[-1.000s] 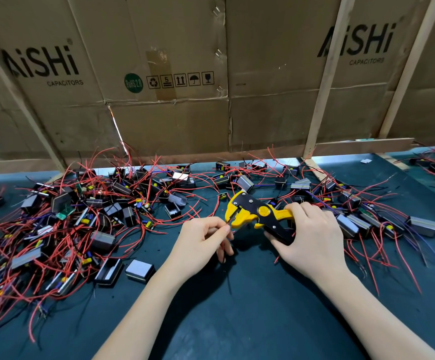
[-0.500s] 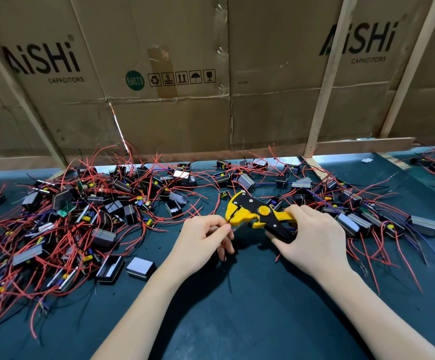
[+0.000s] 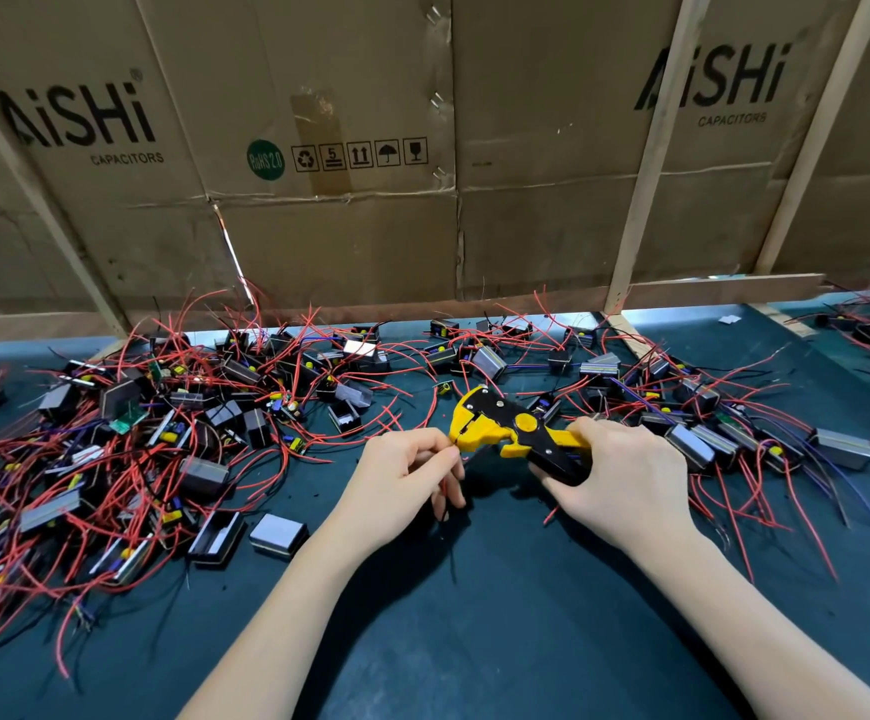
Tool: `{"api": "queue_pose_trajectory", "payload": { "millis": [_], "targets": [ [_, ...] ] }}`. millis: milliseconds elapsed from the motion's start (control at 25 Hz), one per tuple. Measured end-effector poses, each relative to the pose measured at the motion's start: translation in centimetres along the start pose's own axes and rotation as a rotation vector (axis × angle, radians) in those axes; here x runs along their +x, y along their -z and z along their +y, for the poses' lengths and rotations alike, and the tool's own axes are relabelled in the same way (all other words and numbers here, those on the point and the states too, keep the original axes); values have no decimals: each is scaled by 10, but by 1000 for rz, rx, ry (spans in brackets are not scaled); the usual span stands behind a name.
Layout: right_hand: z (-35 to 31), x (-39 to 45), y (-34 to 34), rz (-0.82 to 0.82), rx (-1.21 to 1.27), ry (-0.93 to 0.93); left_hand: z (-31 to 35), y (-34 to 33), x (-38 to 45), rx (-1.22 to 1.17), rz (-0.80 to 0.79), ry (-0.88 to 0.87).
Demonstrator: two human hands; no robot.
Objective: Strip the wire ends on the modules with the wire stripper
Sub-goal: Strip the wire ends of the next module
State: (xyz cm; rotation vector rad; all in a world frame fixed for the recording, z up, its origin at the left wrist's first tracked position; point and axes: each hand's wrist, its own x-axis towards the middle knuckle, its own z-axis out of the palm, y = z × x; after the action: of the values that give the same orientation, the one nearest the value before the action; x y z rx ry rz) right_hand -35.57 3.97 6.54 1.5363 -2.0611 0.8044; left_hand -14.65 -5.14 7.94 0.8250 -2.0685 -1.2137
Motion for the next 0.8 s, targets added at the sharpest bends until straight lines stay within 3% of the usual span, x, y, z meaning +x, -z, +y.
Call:
{"api": "queue_pose_trajectory", "payload": {
  "millis": [200, 440, 800],
  "targets": [
    [2, 0, -1, 83, 21, -28, 0, 2, 0, -59, -44, 3],
    [16, 2, -7, 117, -8, -51, -1, 20, -1, -191, -330, 57],
    [16, 1, -10, 78, -7, -60, -5, 9, 3, -64, -159, 18]
  ]
}}
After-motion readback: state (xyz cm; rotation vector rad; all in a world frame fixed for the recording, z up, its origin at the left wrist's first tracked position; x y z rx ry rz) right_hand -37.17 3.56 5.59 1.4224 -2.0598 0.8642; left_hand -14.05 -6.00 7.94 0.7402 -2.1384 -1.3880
